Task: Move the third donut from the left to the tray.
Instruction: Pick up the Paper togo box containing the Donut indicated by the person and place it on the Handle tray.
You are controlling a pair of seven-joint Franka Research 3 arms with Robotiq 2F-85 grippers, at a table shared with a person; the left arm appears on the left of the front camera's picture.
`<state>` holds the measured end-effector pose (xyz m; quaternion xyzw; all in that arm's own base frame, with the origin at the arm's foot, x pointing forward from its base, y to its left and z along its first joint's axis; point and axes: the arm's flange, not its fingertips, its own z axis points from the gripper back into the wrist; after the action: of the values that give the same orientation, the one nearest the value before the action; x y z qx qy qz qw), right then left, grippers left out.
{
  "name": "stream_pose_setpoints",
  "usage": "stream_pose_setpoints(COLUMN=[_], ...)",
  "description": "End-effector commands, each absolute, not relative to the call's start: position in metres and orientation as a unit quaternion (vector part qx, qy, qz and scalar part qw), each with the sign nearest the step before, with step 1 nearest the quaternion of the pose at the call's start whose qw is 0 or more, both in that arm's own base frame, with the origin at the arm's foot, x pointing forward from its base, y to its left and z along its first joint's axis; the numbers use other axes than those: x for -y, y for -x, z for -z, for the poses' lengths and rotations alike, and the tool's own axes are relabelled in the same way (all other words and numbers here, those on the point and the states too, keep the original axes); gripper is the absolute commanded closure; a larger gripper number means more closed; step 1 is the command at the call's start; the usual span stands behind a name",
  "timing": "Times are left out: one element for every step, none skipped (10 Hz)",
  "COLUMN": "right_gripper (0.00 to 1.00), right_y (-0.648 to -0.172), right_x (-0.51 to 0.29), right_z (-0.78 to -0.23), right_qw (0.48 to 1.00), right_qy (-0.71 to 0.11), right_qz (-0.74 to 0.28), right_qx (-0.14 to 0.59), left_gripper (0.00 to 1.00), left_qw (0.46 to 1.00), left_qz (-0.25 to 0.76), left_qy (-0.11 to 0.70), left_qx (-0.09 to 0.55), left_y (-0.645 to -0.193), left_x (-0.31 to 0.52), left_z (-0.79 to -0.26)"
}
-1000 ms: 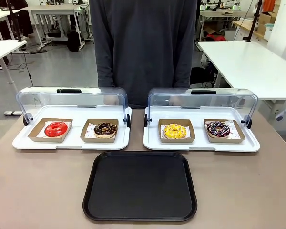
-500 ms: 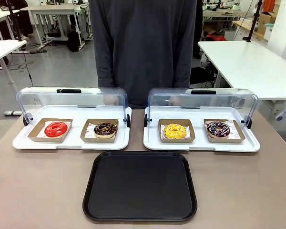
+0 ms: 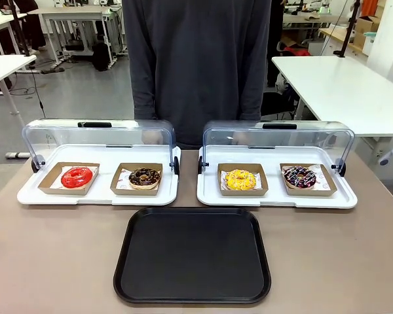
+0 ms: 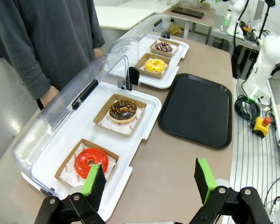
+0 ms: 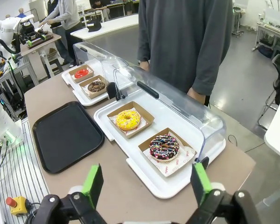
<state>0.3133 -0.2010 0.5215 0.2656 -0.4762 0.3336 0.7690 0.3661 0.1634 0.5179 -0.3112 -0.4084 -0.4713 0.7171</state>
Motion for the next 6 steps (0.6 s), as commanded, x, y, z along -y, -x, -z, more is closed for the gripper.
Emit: stream_pose_setpoints(right_gripper=[0.00,0.00,0.00,0.00,0.00,0.00], right_y=[-0.3173,-0.3173,-0.3173,-0.3173,-0.3173,-0.3173], right_x=[0.2027,0.2027,0.2027,0.2027,0.2027,0.2027], right_z=[-0.5239,-0.5239,-0.5239,-0.5239,-0.5239,-0.5239], right_qw=[0.759,0.759,0.759,0.759,0.759,0.759], right_qy=[-0.263,-0.263,-0.263,-0.263,-0.263,-0.263], right_qz=[-0.339,-0.339,-0.339,-0.339,-0.339,-0.339], right_qx=[0.489,0.489,0.489,0.489,0.489,0.489], left_gripper=[0.00,0.00,0.00,0.00,0.00,0.00], left_qw=[0.712,0.712,0.712,0.712,0.712,0.712], left_qz=[0.476,0.476,0.476,0.476,0.476,0.476], left_qy=[0.312,0.312,0.312,0.312,0.312,0.312], left_qx=[0.411,0.411,0.411,0.411,0.411,0.411], left_y=[-0.3658,-0.3658,-0.3658,-0.3658,-0.3658,-0.3658], left_x=[-0.1645,-0.1645,-0.1645,-0.1645,-0.1645,-0.1645], left_z=[-0.5194,-0.5194,-0.5194,-0.5194,-0.5194,-0.5194])
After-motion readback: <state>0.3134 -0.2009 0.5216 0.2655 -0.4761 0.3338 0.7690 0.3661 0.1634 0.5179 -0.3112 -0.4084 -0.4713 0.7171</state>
